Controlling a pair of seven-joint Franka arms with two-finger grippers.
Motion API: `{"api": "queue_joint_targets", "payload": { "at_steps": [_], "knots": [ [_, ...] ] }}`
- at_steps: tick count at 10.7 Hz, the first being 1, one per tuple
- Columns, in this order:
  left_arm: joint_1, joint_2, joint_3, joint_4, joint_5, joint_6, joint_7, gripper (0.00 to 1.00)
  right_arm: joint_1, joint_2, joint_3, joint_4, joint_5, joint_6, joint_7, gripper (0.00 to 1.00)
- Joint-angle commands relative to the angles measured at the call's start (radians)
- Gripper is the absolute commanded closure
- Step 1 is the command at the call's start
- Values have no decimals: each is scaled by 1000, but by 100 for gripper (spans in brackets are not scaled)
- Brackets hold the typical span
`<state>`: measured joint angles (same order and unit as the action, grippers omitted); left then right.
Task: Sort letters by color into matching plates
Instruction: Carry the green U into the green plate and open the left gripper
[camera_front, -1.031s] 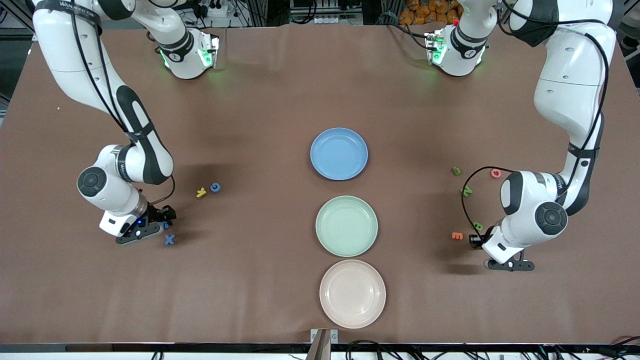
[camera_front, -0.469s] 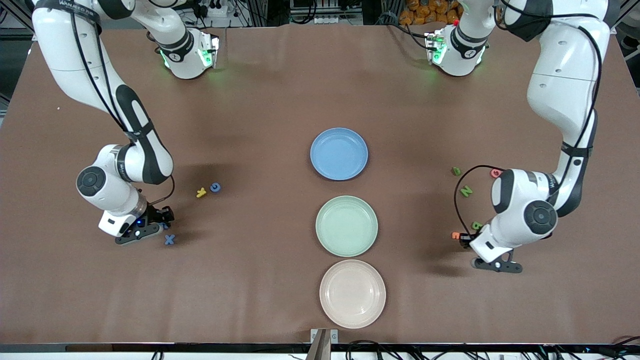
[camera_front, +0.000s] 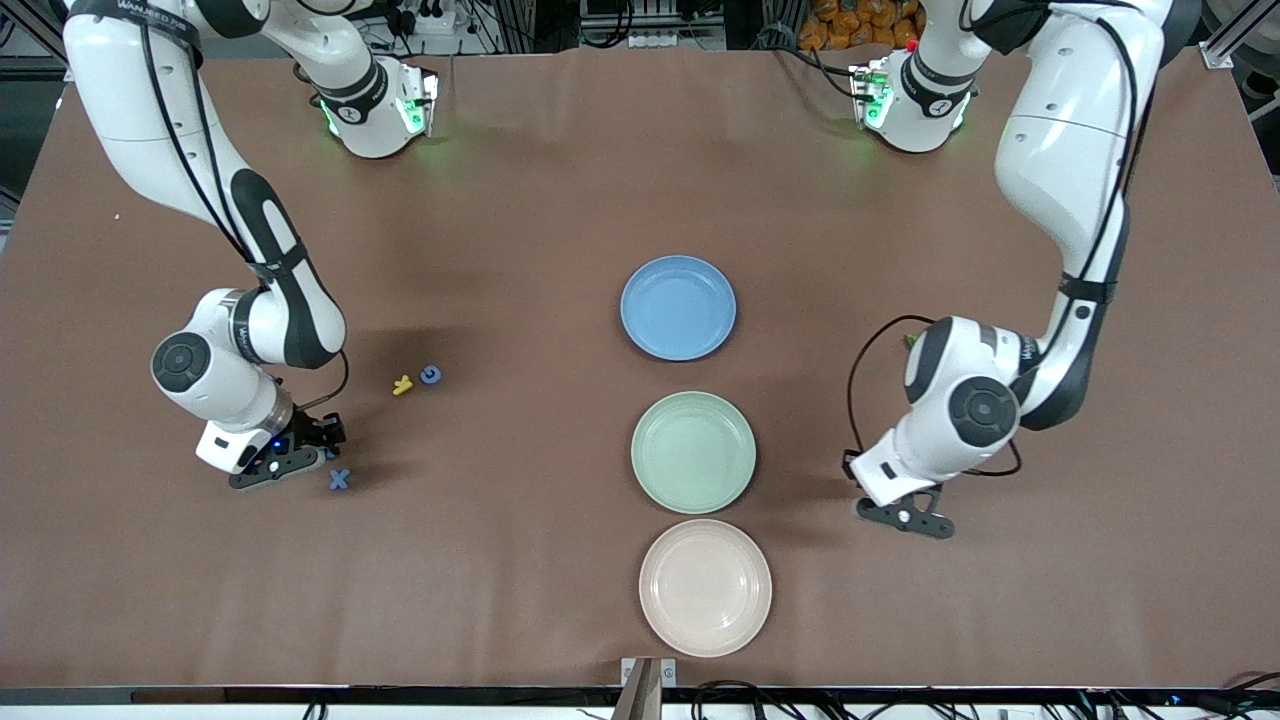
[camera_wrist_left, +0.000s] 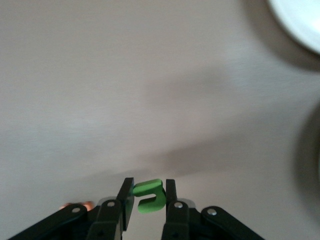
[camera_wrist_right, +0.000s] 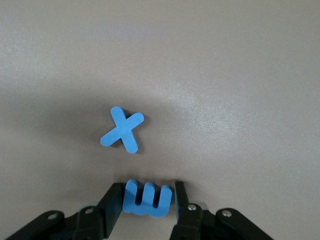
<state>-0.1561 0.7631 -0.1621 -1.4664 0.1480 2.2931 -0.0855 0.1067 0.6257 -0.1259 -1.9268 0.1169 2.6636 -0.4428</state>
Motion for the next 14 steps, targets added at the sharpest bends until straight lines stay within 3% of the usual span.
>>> {"api": "queue_joint_targets", "payload": {
  "at_steps": [1, 9, 14],
  "knots": [
    [-91, 28, 6, 72, 2, -9, -114, 100, -15, -12, 14, -17, 15, 22, -19, 53],
    [-249, 62, 6, 74, -76, 103, -356, 100, -13, -17, 18, -14, 15, 22, -14, 63],
    [-330, 97, 7, 83, -76, 170, -566, 100, 26, -184, 28, -1, 20, -238, 53, 65]
  ]
}}
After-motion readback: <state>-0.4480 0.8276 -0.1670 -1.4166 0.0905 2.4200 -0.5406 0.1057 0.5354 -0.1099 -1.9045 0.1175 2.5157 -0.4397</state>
